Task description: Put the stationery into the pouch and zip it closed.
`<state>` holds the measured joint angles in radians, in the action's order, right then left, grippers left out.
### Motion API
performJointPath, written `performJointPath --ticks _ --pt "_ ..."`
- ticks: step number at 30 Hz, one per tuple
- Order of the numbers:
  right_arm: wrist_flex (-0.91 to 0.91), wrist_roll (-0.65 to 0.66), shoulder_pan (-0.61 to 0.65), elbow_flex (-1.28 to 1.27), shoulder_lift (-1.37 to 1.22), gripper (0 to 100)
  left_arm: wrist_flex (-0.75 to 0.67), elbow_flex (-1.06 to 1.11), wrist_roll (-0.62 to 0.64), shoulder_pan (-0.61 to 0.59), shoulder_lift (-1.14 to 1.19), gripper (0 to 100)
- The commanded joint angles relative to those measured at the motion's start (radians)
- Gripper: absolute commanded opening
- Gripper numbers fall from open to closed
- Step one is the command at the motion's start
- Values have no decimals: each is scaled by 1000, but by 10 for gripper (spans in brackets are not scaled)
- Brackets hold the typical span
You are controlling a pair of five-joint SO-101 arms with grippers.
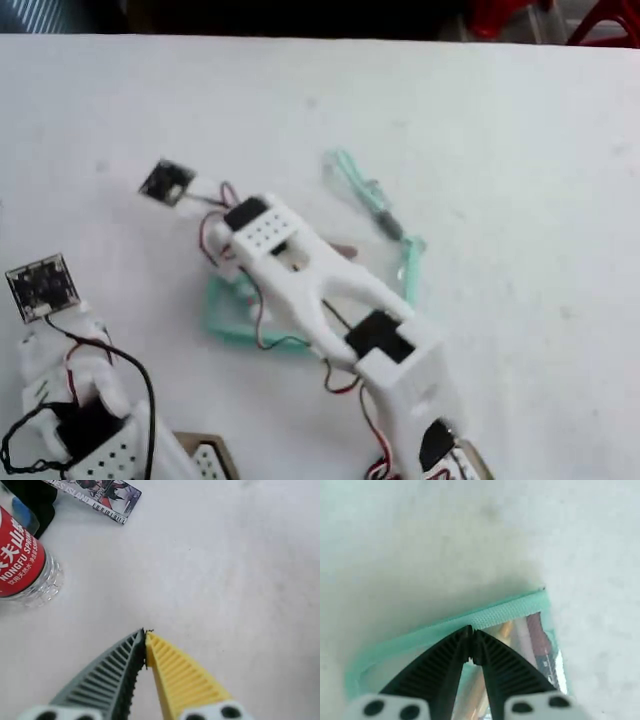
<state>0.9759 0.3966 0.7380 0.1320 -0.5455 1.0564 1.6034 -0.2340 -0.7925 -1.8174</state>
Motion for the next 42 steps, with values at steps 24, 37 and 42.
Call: performJointPath --ticks 24,37,42 --pt "544 15 -329 -95 668 17 46 -8 -3 302 -10 27" --pt "328 218 -530 -578 605 17 15 48 -98 535 -10 27" --pt "188 218 -526 -640 562 17 0 61 -100 576 -8 27"
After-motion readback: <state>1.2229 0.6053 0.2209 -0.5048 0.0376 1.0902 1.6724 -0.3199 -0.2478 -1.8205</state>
